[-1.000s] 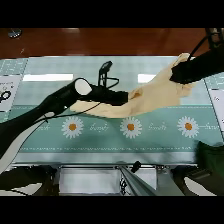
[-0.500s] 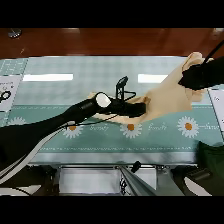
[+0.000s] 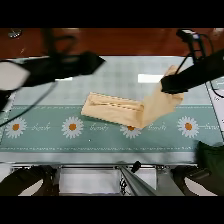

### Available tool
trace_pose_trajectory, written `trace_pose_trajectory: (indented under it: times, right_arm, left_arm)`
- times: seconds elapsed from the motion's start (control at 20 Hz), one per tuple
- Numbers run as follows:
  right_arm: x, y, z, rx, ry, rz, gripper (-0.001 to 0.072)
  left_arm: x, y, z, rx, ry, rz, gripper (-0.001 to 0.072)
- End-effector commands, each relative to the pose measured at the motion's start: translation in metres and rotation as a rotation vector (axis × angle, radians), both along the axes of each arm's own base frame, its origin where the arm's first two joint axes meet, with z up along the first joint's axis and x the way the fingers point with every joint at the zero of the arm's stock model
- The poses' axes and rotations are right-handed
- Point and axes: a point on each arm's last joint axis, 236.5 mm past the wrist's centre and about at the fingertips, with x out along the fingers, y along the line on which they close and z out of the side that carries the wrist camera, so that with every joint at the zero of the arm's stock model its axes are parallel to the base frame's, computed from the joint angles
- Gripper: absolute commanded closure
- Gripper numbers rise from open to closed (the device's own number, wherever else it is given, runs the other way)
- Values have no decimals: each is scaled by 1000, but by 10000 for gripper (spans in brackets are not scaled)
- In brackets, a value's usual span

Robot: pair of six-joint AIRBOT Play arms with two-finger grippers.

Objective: Fold the shirts.

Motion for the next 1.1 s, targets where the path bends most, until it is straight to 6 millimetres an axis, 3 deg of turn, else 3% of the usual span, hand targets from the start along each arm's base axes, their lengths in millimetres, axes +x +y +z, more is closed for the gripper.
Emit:
trace_pose_trajectory:
  times: [0.0,0.15,0.25,0.4,0.7,0.75,0.8,0.85,0.9,0.95,1.05]
  right_arm:
    - [36,56,-20,138,-45,32,672]
    - [45,115,-44,218,-36,86,673]
    - [39,145,-68,221,2,123,673]
    - [27,185,-105,206,47,179,672]
    - [28,254,-156,281,31,161,670]
    - [30,267,-158,333,36,134,606]
    - [33,278,-156,391,41,100,433]
    - [37,288,-151,450,42,62,201]
    - [39,292,-144,485,37,49,154]
    - [42,291,-138,494,25,58,154]
    - [41,269,-127,449,29,98,155]
  left_arm:
    - [-33,106,61,118,-170,182,688]
    - [-61,172,74,190,-183,349,688]
    - [-77,194,65,231,-134,399,688]
    - [-90,203,51,269,-71,409,687]
    - [-102,188,43,249,-21,343,687]
    - [-104,187,41,252,-10,336,687]
    - [-105,187,39,256,-4,333,687]
    - [-104,187,39,256,-4,333,687]
    - [-104,187,38,255,-1,335,687]
    - [-102,188,34,254,5,336,687]
    - [-100,188,22,255,35,333,687]
